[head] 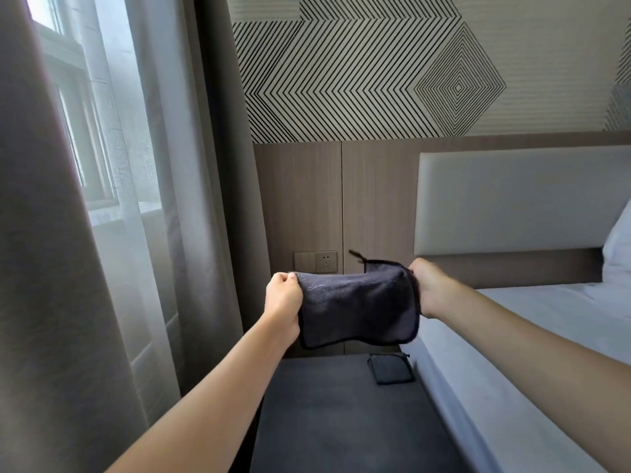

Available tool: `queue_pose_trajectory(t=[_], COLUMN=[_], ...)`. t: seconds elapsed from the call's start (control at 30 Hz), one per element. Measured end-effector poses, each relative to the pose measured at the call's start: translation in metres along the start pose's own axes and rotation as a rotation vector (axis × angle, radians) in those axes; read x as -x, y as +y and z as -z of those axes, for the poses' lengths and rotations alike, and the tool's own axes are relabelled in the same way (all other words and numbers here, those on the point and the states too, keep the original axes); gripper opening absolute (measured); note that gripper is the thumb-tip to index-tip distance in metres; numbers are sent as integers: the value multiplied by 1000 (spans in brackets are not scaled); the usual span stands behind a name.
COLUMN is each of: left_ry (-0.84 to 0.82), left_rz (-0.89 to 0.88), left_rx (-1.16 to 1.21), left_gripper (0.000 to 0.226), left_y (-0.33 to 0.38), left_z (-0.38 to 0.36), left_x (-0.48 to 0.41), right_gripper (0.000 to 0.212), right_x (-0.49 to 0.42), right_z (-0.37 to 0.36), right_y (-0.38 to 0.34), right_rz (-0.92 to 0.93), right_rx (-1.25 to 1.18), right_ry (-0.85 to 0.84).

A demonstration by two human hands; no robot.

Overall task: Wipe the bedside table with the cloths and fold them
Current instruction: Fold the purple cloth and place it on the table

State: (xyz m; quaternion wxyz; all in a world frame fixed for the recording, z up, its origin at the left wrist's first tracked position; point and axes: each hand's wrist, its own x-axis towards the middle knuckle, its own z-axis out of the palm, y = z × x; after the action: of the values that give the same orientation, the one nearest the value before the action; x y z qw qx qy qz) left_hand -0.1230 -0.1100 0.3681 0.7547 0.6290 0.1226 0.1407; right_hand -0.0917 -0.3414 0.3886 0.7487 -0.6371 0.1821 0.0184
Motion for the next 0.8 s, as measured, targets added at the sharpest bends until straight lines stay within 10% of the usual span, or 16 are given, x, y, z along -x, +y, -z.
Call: queue_pose_trajectory(t=[0.13,0.2,0.33,0.43,0.8], left_ry=[-127,-166,-206,-225,-460], left_rz=[143,85,-44,-229,-341], left_rx=[160,181,85,-134,-244], left_gripper=[24,6,49,24,27], left_y=[12,21,31,38,47], left_z=[10,17,34,40,43], left_x=[-4,-2,-3,2,3], right_gripper=[24,12,9,2,32], right_x=[18,19,14,19,31], right_z=[9,10,18,25,18], right_y=[-5,-7,-13,-19,-45], right_rz=[-31,94,318,527,858], right_rx=[102,136,157,332,400], right_ry=[-221,-203,-226,-212,-207])
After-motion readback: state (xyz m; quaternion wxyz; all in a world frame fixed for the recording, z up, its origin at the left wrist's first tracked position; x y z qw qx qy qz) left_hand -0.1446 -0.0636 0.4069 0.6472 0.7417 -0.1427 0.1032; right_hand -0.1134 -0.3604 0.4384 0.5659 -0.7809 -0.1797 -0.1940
